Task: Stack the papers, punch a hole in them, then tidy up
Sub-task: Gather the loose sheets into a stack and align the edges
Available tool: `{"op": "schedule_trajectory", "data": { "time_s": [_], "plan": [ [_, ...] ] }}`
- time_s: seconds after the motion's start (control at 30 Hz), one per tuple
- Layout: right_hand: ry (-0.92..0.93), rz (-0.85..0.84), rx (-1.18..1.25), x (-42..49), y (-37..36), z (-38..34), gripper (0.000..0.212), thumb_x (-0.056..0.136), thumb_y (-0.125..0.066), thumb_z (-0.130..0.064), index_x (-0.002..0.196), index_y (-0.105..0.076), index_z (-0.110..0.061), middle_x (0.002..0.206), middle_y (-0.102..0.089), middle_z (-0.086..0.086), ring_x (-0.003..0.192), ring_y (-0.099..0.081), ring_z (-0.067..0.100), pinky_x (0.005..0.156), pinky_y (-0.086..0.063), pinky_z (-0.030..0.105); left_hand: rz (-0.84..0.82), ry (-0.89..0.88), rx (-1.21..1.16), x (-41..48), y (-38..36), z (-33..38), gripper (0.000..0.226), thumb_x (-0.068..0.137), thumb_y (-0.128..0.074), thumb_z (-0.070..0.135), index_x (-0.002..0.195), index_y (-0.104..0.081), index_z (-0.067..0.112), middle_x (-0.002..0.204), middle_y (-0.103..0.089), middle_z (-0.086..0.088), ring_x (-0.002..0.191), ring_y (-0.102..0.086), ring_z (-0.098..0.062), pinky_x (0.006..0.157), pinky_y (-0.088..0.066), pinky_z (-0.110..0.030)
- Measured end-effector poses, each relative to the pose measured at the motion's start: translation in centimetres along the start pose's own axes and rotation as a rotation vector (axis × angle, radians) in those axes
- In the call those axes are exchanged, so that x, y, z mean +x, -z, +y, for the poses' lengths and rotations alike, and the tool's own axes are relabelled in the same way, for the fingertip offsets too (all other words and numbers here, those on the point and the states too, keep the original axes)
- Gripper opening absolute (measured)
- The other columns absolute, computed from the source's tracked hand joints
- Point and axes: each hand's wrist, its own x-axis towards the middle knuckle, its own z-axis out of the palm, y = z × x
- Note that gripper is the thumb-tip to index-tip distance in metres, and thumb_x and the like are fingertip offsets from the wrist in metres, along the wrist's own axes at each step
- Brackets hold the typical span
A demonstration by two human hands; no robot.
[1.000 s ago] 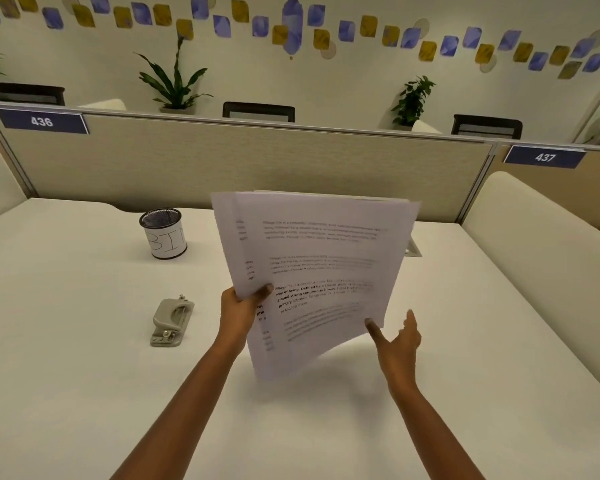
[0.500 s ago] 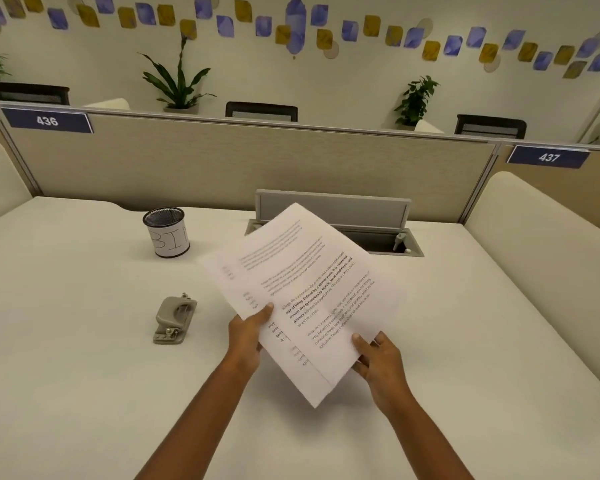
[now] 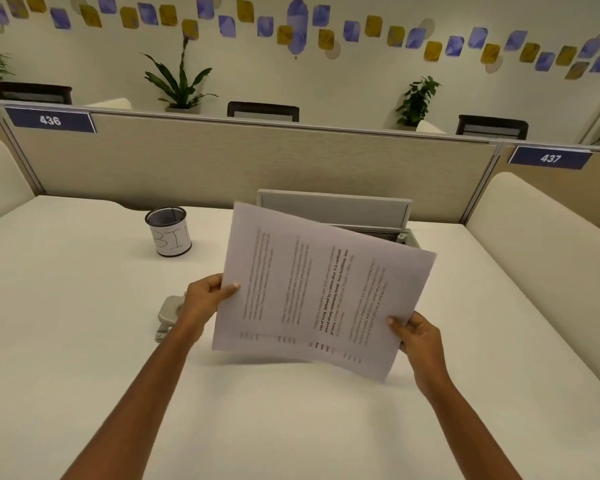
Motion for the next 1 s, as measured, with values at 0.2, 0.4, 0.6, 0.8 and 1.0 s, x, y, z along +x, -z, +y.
{"op": "schedule_trajectory", "data": {
  "time_s": [0.2, 0.4, 0.6, 0.8, 1.0],
  "plan": [
    [0.120, -0.005, -0.004, 0.3, -1.0, -0.9, 0.021, 0.087, -0.055, -0.005, 0.095, -0.063, -0.022, 0.090, -0.068, -0.008, 0.082, -0.065, 0.010, 0.061, -0.056, 0.011, 0.017, -0.149, -0.106, -0.3, -0.9, 1.2, 0.021, 0.082, -0.063, 0.009, 0.101, -0.063, 0.016, 0.086, -0.068, 0.003, 0.063, -0.069, -0.001, 0.052, -0.054, -0.011],
    [0.096, -0.011, -0.098, 0.2, -0.9, -0.6, 0.026, 0.088, -0.055, -0.007, 0.112, -0.056, -0.017, 0.102, -0.063, -0.001, 0.085, -0.062, 0.019, 0.070, -0.051, 0.023, 0.042, -0.150, -0.069, -0.7, -1.3, 0.9, 0.016, 0.082, -0.062, 0.011, 0.098, -0.061, 0.014, 0.085, -0.065, 0.005, 0.072, -0.063, -0.010, 0.048, -0.051, -0.008],
    [0.125, 0.024, -0.078, 0.1, -1.0, -1.1, 0.021, 0.089, -0.053, -0.006, 0.105, -0.056, -0.019, 0.103, -0.063, 0.002, 0.088, -0.061, 0.023, 0.074, -0.049, 0.027, 0.076, -0.206, -0.062, -0.8, -1.4, 1.5, 0.013, 0.083, -0.061, 0.011, 0.096, -0.059, 0.016, 0.094, -0.064, 0.004, 0.073, -0.062, -0.014, 0.056, -0.052, -0.018],
    [0.004, -0.041, -0.086, 0.1, -0.7, 0.0, 0.026, 0.089, -0.054, -0.004, 0.111, -0.052, -0.017, 0.110, -0.062, 0.006, 0.097, -0.060, 0.025, 0.080, -0.049, 0.026, 0.013, -0.109, -0.052, -1.0, -0.9, 0.1, 0.023, 0.081, -0.064, 0.010, 0.103, -0.057, 0.017, 0.101, -0.063, 0.000, 0.080, -0.061, -0.016, 0.063, -0.049, -0.021],
    [-0.145, -0.016, -0.271, -0.3, -0.1, 3.0, 0.022, 0.089, -0.056, -0.008, 0.110, -0.058, -0.011, 0.119, -0.063, 0.013, 0.098, -0.057, 0.024, 0.081, -0.042, 0.031, -0.013, -0.034, -0.068, -1.8, -0.8, -2.8, 0.022, 0.085, -0.058, 0.007, 0.107, -0.059, 0.008, 0.107, -0.063, -0.010, 0.082, -0.062, -0.017, 0.064, -0.050, -0.020]
  ]
}}
